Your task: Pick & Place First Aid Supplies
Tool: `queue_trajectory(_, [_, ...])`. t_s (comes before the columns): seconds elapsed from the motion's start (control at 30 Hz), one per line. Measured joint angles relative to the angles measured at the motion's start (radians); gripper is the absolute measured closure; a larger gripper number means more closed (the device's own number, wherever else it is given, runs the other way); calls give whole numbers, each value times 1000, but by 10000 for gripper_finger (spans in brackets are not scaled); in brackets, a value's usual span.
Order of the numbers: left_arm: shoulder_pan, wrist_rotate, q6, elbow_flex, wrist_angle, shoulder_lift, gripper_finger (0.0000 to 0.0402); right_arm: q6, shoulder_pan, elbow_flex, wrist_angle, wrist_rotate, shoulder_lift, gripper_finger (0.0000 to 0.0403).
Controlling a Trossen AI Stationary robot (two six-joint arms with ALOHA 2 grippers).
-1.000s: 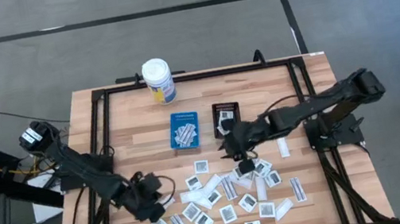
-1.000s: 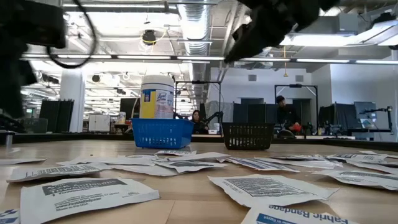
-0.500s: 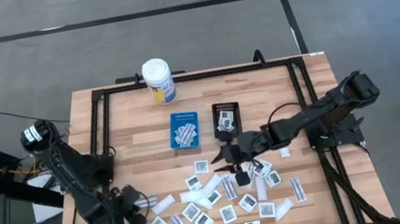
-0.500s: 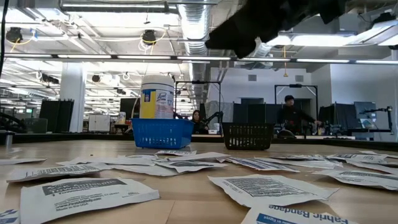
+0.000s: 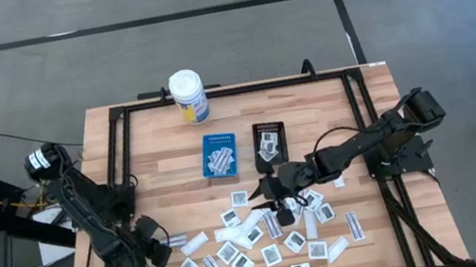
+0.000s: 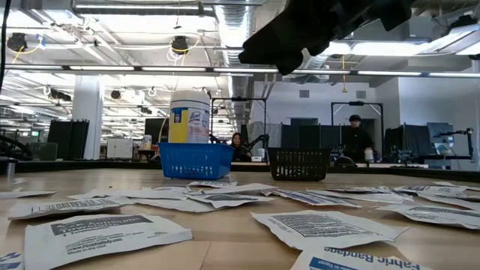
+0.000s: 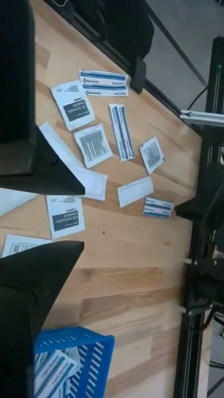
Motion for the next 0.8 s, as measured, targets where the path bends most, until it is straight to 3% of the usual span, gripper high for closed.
queue_trajectory(0.4, [16,25,40,-2,40,0,275,-70,29,0,0,-22,-1,281])
queue_trajectory(0.8, [18,20,3,-2,132,-1,276,-70,29,0,0,-21,-1,281])
